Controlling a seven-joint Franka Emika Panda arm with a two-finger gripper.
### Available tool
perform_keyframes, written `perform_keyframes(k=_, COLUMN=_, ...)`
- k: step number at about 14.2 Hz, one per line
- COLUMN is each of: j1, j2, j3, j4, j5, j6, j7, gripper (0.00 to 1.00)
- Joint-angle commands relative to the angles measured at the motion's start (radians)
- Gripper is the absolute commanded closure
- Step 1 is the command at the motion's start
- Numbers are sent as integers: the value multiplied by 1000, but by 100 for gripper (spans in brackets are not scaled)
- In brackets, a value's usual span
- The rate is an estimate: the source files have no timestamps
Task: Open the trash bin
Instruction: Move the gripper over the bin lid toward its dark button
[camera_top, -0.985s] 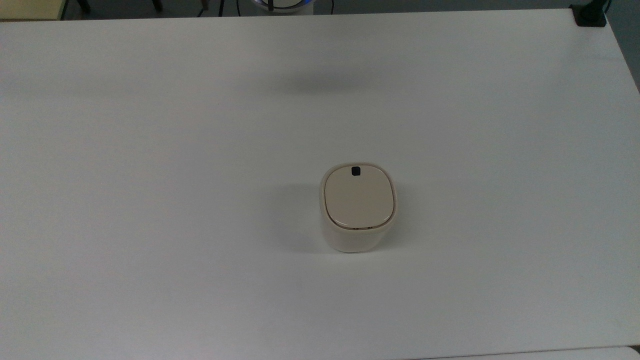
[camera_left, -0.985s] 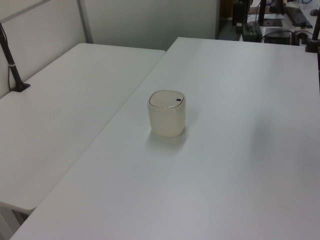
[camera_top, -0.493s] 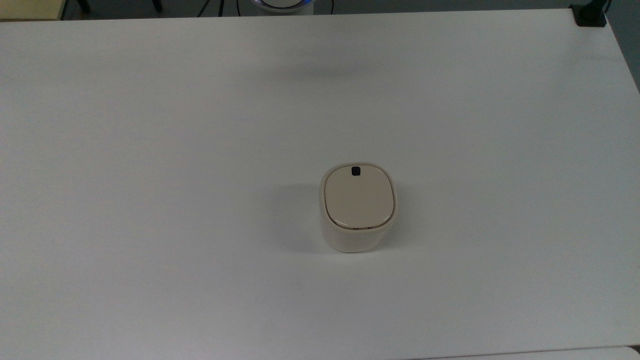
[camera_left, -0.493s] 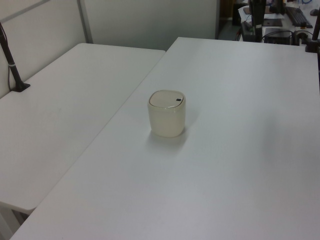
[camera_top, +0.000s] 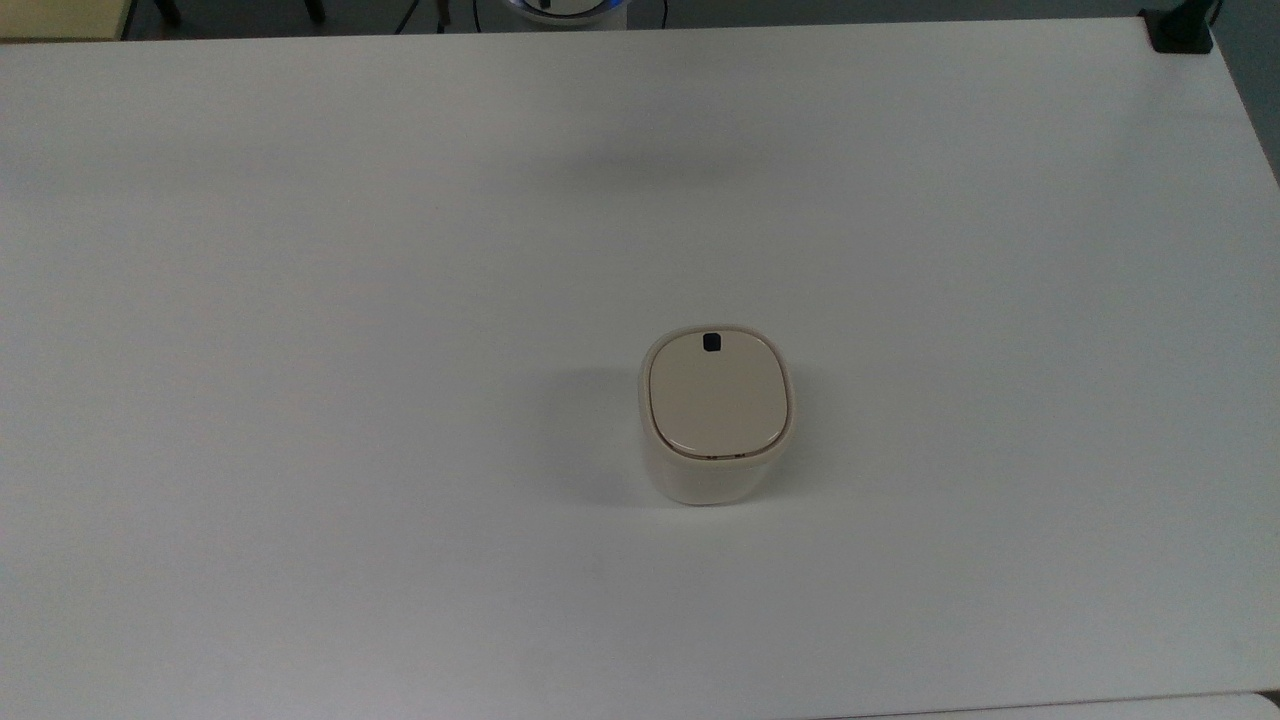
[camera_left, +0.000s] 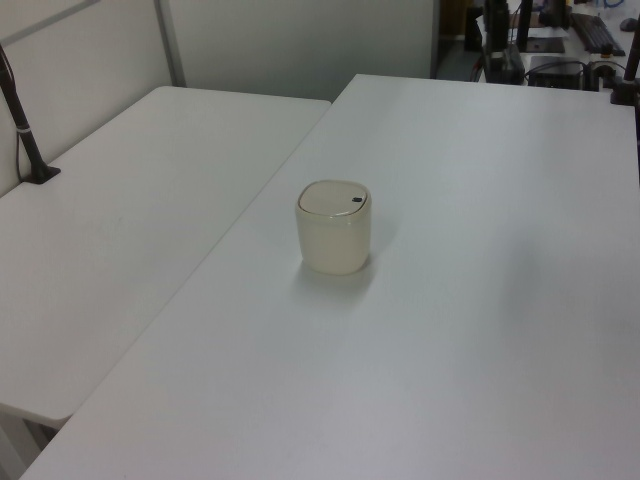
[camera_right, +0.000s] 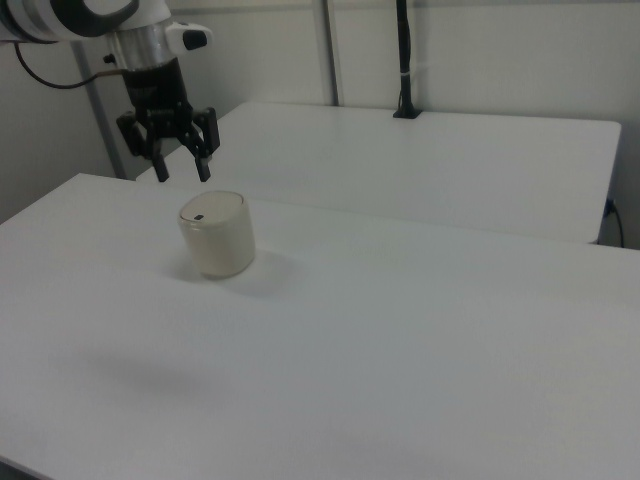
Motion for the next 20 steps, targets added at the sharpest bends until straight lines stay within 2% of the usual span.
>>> perform_keyframes(k=1, j1=-7, j2=11, j3=15, j4=-23, j5=5, j6=156, j7=95, gripper=59)
perform_keyframes(k=3, j1=-3, j2=19, j3=17, j4=-23, j5=18, j6=196, j7=150, gripper=94)
perform_keyframes(k=4, j1=-1, j2=22, j3=17, j4=-24, j5=38, j6=218, j7=174, gripper=100)
perform_keyframes(k=6, j1=-6, j2=40, j3=17, j4=-52, j5=142, j6=320, j7=185, gripper=100)
perform_keyframes(k=7, j1=-1, j2=44, j3=17, j4=-87, j5=158, j6=401, j7=187, gripper=100)
perform_keyframes(k=10, j1=16, j2=57, j3=30, j4=-165, j5=166, j6=598, j7=253, gripper=100)
perform_keyframes(k=13, j1=22, j2=96, j3=52, j4=-169, j5=166, j6=649, j7=285, gripper=100)
perform_keyframes(k=20, j1=97, j2=205, j3=53, j4=-169, j5=147, j6=830, j7=429, gripper=100)
